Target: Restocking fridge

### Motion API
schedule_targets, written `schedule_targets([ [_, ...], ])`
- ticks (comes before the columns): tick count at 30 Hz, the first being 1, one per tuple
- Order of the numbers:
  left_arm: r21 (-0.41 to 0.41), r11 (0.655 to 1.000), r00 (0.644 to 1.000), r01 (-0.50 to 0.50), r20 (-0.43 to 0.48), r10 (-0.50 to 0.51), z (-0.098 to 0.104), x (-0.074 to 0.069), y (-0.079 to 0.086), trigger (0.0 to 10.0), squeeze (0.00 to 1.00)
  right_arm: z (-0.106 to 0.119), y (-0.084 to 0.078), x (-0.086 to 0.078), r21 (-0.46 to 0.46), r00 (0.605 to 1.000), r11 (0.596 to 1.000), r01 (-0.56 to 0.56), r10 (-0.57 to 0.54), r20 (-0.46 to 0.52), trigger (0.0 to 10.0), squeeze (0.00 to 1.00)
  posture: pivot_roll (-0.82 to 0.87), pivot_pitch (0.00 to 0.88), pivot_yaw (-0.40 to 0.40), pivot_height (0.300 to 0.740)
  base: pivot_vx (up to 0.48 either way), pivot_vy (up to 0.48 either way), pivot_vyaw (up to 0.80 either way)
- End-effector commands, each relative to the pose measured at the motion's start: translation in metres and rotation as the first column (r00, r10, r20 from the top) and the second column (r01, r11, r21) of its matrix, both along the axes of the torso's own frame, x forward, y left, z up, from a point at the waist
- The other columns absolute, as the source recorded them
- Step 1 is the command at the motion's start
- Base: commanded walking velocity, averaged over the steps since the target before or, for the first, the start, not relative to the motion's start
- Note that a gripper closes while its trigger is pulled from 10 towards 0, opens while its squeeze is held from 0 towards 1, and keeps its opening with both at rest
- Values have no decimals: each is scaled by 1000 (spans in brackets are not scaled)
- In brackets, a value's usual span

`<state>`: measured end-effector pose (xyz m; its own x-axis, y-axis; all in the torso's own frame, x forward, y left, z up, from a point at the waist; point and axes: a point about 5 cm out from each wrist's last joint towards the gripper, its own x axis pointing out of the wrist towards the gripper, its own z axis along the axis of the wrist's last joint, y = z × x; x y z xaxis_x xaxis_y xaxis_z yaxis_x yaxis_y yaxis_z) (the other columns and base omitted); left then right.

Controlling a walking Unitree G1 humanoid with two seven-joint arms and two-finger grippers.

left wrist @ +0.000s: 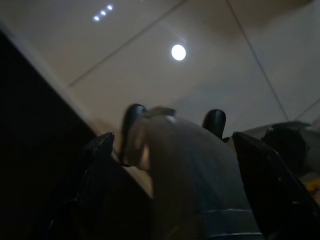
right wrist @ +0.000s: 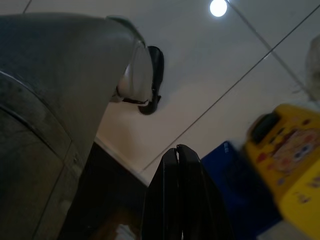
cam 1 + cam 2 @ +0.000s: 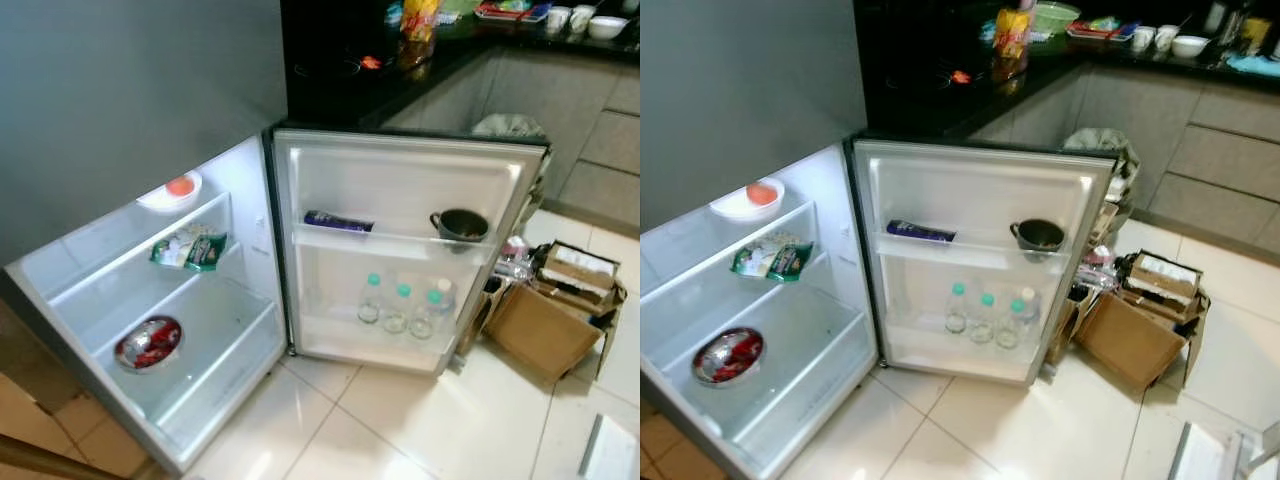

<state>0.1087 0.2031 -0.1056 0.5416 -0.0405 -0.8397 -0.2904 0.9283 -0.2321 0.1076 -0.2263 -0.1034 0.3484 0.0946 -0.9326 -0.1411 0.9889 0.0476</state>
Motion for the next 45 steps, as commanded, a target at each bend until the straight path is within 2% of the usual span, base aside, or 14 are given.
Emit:
schedule_targets([
  [1, -4, 1000, 1000, 2, -3, -2, 0, 0, 0, 10000, 0, 2, -3, 4, 8, 1000, 1000, 10, -10, 28, 10000, 0, -102, 0, -7, 740, 0, -458, 0],
  [6, -9, 1000, 1000, 1, -2, -1, 0, 0, -1, 10000, 0, 4, -3, 7, 49, 998, 998, 34, -36, 51, 10000, 0, -107, 0, -6, 740, 0, -457, 0],
  [10, -13, 1000, 1000, 2, -2, -3, 0, 0, -2, 10000, 0, 6, -1, 12, 86, 998, 996, 8, -14, 66, 10000, 0, -109, 0, -4, 740, 0, -455, 577],
  [17, -15, 1000, 1000, 4, -6, -4, 0, 0, -2, 10000, 0, 5, 0, 8, 98, 997, 995, 35, -41, 59, 10000, 0, -111, 0, 0, 740, 0, -438, 767],
  [19, -14, 1000, 1000, 4, -7, -4, 0, 0, -2, 10000, 0, 4, -2, 8, 85, 995, 994, 68, -73, 61, 10000, 0, -111, 0, 0, 740, 0, -416, 0],
  [32, -13, 1000, 1000, 5, -9, -5, -1, 0, -2, 10000, 0, 5, -2, 11, 78, 996, 996, 52, -58, 71, 10000, 0, -111, 0, 0, 740, 0, -372, 0],
  [40, 7, 1000, 1000, -10, -18, 10, -1, -1, 0, 10000, 0, 7, -2, 14, 81, 994, 995, 51, -58, 89, 10000, 0, -116, 0, 5, 740, 0, 0, 0],
  [45, 9, 1000, 1000, -10, -18, 11, -1, -1, 2, 10000, 0, 11, -2, 28, 83, 988, 996, 42, -54, 147, 10000, 0, -114, 0, 7, 740, 0, 0, 0],
])
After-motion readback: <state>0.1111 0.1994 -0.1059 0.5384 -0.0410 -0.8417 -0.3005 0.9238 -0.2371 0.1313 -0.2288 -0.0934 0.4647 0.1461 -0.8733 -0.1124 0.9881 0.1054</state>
